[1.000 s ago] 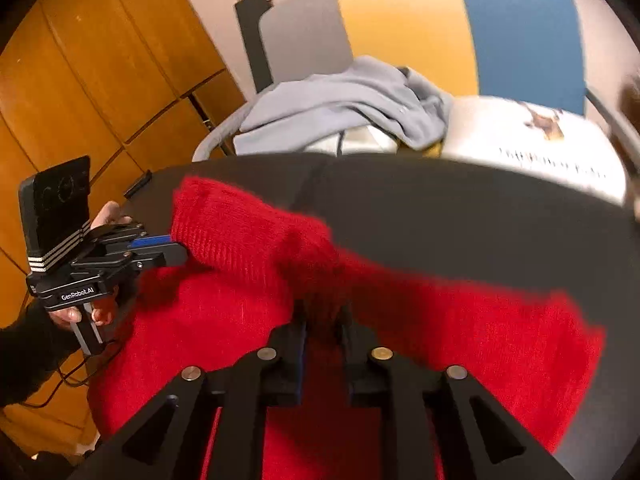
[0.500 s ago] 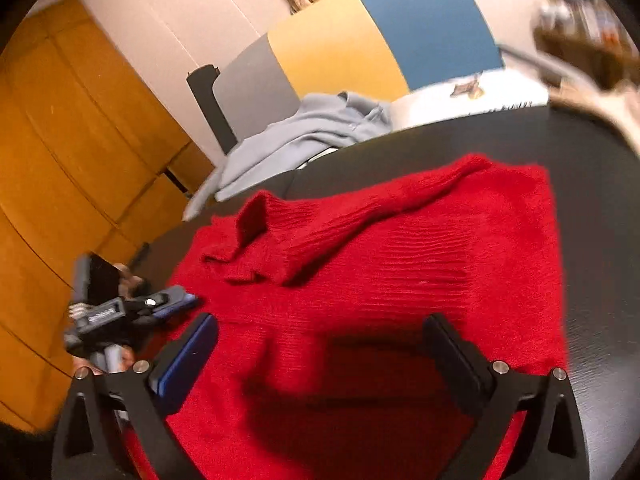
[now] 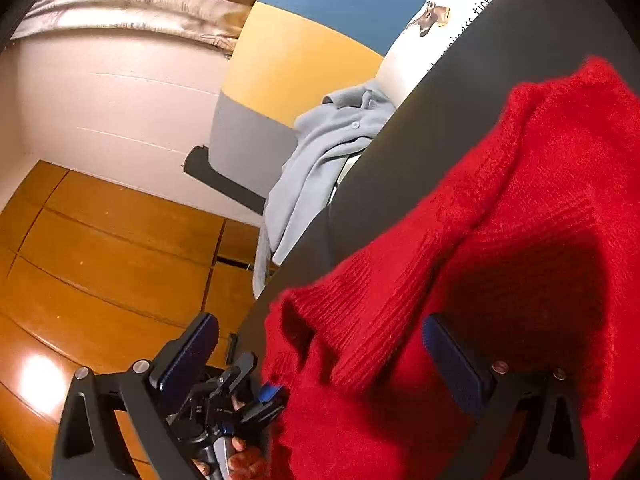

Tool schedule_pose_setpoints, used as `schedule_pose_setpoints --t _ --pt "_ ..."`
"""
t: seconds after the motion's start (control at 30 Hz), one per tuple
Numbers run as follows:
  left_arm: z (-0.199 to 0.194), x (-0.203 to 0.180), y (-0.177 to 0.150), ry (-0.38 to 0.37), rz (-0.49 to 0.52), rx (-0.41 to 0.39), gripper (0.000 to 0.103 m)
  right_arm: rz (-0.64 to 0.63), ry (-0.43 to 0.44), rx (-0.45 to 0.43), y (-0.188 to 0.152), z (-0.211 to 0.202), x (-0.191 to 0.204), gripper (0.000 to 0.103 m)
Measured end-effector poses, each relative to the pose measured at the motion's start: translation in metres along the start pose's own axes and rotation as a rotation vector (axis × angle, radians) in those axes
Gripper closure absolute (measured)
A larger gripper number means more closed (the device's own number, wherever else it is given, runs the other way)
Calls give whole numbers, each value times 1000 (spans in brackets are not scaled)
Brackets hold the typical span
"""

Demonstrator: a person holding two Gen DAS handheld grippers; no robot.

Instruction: Fold clothes

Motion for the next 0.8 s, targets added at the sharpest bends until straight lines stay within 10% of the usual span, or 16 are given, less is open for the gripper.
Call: schedule_pose_setpoints --t 0.07,0.1,0.17,0.5,0.57,0.8 --pt "3 0 2 -6 -23 1 64 27 -5 -5 2 4 -5 19" --pt "5 0 3 -6 -36 -2 69 67 -3 -4 2 4 -11 64" --pt "7 4 3 37 -58 -6 94 128 14 19 0 10 -22 94" --pt "-15 20 -25 318 146 1 98 -129 -272 33 -24 -18 -16 94" --pt "-15 22 -26 283 152 -1 97 -178 -367 48 -30 -19 -32 101" --pt "-43 -9 -42 400 293 -158 79 -184 -308 14 -33 -35 -48 98"
Point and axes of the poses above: each gripper's, at about its wrist camera, not at the fingertips, and z roughly the way its jaws point, x to its left, y to its top, the point moved 6 cm from there along z, roughly the way its jaws point, and after that the axes turned 11 degrees about x, right-handed, at the moved point
